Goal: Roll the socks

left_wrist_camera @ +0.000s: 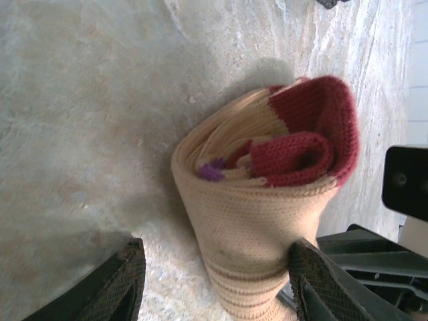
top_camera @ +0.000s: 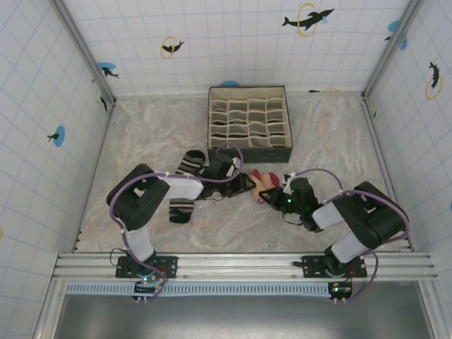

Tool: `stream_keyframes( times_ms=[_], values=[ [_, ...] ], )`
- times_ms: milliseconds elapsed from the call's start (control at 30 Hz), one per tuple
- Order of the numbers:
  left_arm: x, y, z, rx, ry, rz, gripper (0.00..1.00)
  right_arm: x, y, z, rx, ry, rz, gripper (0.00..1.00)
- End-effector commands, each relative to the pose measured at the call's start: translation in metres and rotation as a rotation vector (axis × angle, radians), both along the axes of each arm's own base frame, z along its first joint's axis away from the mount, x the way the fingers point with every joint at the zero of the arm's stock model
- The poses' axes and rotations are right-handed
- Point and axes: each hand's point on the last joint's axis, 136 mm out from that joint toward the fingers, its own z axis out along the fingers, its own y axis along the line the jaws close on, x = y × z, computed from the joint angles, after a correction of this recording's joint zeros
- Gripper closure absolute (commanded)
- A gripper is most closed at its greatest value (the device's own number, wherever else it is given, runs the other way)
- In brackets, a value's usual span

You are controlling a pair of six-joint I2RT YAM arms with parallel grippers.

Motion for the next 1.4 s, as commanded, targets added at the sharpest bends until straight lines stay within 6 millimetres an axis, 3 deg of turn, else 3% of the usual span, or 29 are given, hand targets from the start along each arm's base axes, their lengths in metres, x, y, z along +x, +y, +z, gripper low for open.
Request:
stream_keyframes(
  times_ms=[0,67,233,333,533,733,1000,1167,1367],
  values=[
    [0.007,-0.009,-0.006,0.005,-0.028,-0.009,0.43,-0.042,-0.031,-0.06,-0.149,0.249,-0.027,1.0],
    [0.008,-0.01,-0.011,0.005,-0.017,-0.002,0.45,-0.042,-0.032,-0.06,-0.147,0.249,-0.03,1.0],
    [0.009,-0.011,-0.019,0.013,0.004,0.014,0.6,-0.04,-0.031,-0.056,-0.133,0.237,-0.022,0.99],
    [0.009,-0.006,-0.026,0.055,0.027,0.033,0.75,-0.038,-0.028,-0.053,-0.146,0.216,0.004,0.77],
    [0.007,0.009,-0.03,0.166,0.041,0.033,0.96,-0.022,-0.02,-0.026,-0.275,0.068,0.098,0.52],
    [0.005,0.033,-0.025,0.23,0.081,0.071,0.99,-0.003,-0.011,0.019,-0.506,-0.157,0.192,0.37],
    [0.001,0.063,-0.015,0.255,0.127,0.121,0.99,-0.002,0.004,0.05,-0.954,-0.468,0.267,0.28],
    [-0.003,0.068,-0.01,0.253,0.148,0.12,0.98,-0.009,0.033,0.059,-1.087,-0.632,0.314,0.28],
    [-0.016,0.072,-0.014,0.237,0.192,0.129,0.98,-0.019,0.071,0.053,-1.195,-0.8,0.385,0.29]
  ],
)
